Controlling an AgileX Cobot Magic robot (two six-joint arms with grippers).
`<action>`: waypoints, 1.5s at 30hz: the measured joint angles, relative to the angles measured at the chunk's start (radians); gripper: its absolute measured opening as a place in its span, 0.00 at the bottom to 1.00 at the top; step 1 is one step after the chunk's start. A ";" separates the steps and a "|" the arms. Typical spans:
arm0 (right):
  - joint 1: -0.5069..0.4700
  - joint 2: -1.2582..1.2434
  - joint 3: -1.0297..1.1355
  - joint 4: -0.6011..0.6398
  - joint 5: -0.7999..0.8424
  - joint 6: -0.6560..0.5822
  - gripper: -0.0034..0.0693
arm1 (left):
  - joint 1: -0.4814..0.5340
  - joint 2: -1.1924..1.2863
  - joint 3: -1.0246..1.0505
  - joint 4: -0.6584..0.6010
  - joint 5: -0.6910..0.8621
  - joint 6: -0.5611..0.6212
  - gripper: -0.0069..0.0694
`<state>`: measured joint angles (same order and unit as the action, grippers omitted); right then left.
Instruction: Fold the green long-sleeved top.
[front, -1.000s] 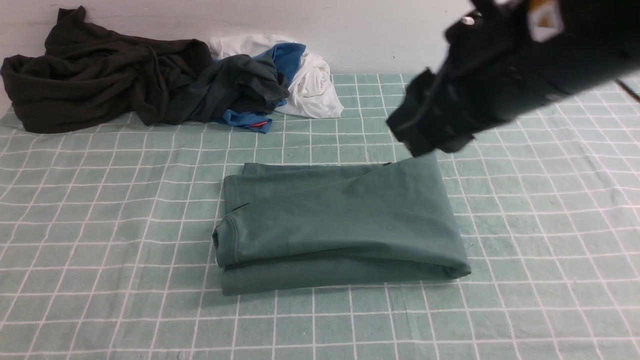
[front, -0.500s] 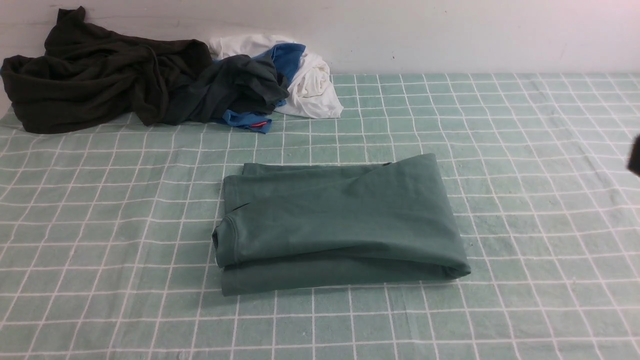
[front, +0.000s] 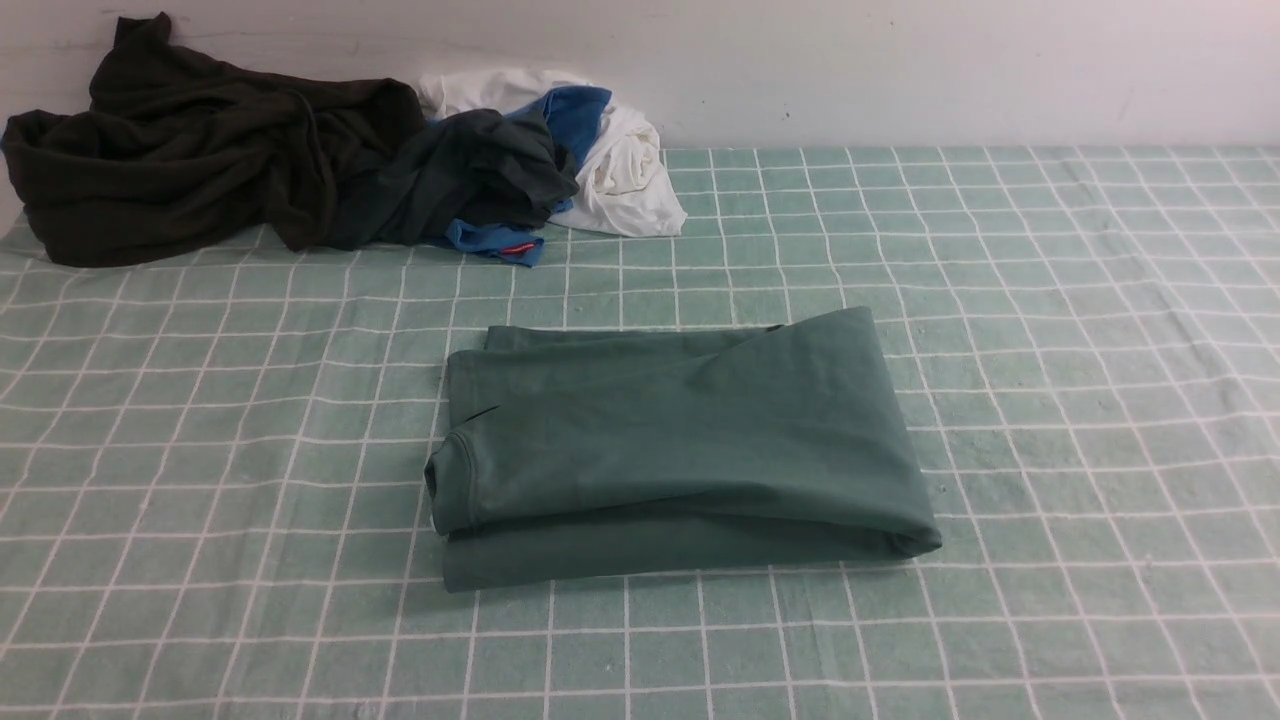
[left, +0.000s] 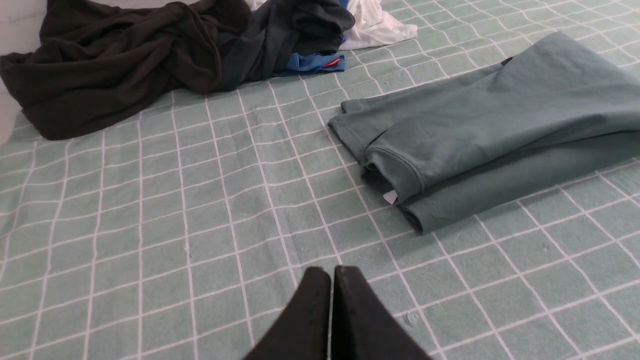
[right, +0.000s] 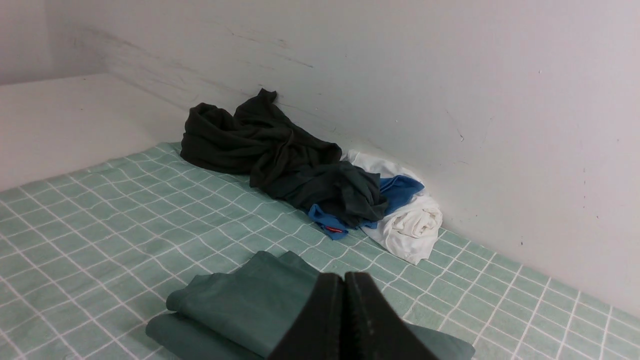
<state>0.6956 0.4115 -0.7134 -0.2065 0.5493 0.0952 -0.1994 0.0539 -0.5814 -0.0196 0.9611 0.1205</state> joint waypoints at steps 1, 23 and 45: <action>0.000 0.000 0.000 -0.005 0.002 0.001 0.03 | 0.000 0.000 0.000 0.000 0.000 0.000 0.09; -0.439 -0.349 0.501 0.081 -0.235 0.098 0.03 | 0.000 -0.001 0.000 -0.005 0.000 0.000 0.09; -0.718 -0.422 0.740 0.141 -0.212 0.055 0.03 | 0.000 -0.001 0.000 -0.006 0.000 0.000 0.09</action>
<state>-0.0227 -0.0105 0.0263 -0.0650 0.3378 0.1500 -0.1994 0.0527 -0.5814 -0.0252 0.9611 0.1205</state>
